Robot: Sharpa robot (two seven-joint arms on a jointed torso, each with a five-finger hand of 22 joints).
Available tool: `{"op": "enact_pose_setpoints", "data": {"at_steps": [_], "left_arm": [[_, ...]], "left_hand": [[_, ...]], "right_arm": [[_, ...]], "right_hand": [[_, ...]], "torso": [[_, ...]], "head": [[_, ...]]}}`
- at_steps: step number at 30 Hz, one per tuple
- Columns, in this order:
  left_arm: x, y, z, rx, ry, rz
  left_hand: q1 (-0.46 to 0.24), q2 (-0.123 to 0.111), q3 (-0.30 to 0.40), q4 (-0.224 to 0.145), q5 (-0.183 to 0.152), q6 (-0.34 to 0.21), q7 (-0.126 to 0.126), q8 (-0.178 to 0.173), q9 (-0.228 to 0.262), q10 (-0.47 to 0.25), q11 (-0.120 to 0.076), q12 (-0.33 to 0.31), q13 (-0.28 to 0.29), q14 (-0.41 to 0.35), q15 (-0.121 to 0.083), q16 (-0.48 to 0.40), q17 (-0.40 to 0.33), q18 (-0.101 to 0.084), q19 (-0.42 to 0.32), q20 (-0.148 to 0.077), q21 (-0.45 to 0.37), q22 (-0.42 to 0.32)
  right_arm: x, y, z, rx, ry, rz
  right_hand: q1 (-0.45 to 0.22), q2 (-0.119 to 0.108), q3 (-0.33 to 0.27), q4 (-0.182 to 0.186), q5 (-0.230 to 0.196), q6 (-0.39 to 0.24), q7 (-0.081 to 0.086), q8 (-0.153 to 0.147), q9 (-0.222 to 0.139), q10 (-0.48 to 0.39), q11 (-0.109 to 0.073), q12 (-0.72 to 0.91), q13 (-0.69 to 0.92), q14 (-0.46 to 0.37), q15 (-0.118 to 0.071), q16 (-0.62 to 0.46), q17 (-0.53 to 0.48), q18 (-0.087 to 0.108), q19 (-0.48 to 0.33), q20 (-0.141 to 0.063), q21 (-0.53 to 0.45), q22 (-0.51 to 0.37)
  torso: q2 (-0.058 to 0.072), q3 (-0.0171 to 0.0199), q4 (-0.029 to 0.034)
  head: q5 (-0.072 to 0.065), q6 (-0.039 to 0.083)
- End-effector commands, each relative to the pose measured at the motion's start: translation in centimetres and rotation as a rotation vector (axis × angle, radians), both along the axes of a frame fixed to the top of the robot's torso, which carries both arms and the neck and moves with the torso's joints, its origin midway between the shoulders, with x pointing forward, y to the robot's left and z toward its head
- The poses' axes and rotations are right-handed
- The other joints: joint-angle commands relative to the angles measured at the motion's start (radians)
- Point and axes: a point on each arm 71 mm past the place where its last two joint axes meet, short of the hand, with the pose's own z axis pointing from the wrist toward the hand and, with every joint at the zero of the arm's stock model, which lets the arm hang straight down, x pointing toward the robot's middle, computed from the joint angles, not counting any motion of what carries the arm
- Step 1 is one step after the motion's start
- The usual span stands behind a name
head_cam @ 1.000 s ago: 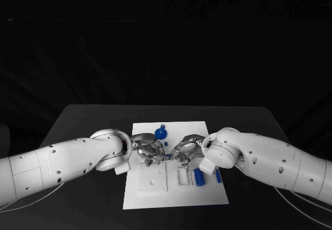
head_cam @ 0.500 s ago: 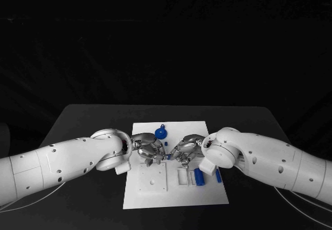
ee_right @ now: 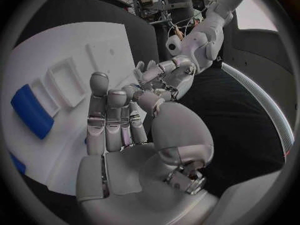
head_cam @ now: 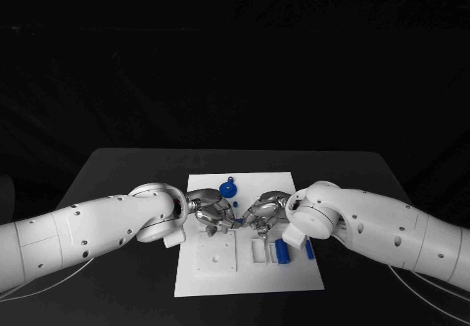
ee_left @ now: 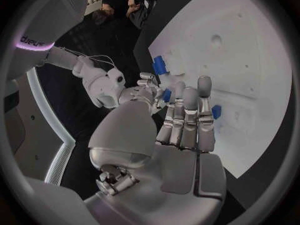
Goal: Assemble the parts on the task board
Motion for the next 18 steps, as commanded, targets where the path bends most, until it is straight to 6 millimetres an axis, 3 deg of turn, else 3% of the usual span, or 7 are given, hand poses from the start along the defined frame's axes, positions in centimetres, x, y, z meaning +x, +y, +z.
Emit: {"op": "enact_pose_setpoints", "data": {"at_steps": [1, 18], "left_arm": [[-0.06, -0.73, 0.52, -0.032, -0.016, -0.012], [0.16, -0.35, 0.40, 0.001, -0.032, -0.001]], "left_hand": [[0.004, -0.007, -0.014, 0.000, -0.006, 0.002, -0.001, -0.002, -0.046, 0.000, 0.005, -0.006, -0.001, -0.005, 0.005, -0.002, 0.001, 0.018, 0.002, 0.005, -0.004, 0.013], [0.011, -0.004, -0.033, -0.005, -0.010, -0.008, 0.001, 0.002, -0.046, -0.002, 0.006, -0.007, -0.001, -0.007, 0.007, -0.003, 0.002, 0.019, 0.004, 0.006, -0.006, 0.013]], "right_arm": [[-0.64, 1.25, 0.15, 0.041, 0.010, 0.057], [-0.63, 1.14, 0.12, 0.040, 0.011, 0.059]], "right_hand": [[0.001, 0.010, 0.002, -0.006, 0.003, 0.005, 0.000, 0.007, 0.001, -0.001, -0.007, 0.005, -0.001, 0.005, 0.000, 0.005, 0.001, 0.012, -0.001, -0.004, 0.002, 0.032], [0.000, 0.010, 0.002, -0.008, 0.003, 0.005, 0.000, 0.007, 0.001, 0.000, -0.007, 0.005, -0.001, 0.006, 0.000, 0.005, 0.003, 0.012, -0.002, -0.004, 0.004, 0.031]], "torso": [[0.000, 0.0000, 0.0004], [0.000, -0.0006, 0.0002]], "head": [[-0.001, 0.000], [-0.002, -0.001]]}}
